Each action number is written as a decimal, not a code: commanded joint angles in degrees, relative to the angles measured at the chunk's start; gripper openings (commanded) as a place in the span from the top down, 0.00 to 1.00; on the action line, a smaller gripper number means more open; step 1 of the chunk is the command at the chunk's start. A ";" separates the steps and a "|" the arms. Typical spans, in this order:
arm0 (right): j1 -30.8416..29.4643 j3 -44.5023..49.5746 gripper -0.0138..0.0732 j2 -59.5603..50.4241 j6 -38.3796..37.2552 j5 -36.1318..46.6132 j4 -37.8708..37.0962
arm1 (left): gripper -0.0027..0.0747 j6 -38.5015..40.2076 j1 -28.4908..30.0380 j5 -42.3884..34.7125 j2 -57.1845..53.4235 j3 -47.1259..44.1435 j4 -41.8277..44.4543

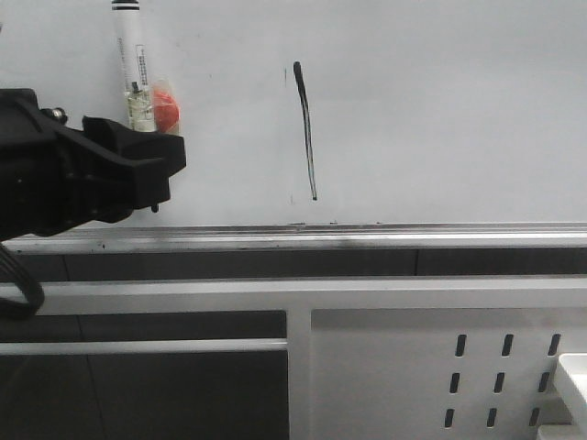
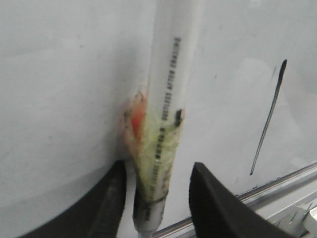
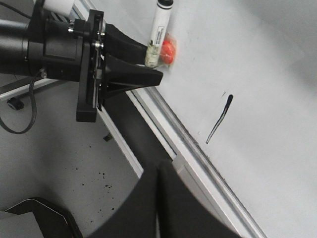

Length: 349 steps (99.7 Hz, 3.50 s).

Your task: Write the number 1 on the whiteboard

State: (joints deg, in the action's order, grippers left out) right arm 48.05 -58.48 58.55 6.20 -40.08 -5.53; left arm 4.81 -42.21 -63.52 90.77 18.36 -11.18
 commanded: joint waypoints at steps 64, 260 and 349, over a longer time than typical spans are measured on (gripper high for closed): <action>-0.36 8.05 0.92 -10.44 0.09 18.64 -2.41 | 0.59 0.68 -2.91 -14.47 -5.16 -11.41 -1.93; -0.36 47.54 0.92 -50.29 0.09 32.51 0.52 | 0.99 -0.22 -2.76 71.92 -74.86 -2.97 18.23; -0.36 47.54 0.92 -50.29 0.09 32.51 0.52 | 0.99 1.07 43.91 78.98 -86.04 -9.83 15.99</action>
State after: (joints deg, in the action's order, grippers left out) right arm 48.05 -9.38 7.83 6.20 -11.98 -5.04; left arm 5.28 -0.30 19.76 4.09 7.76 5.87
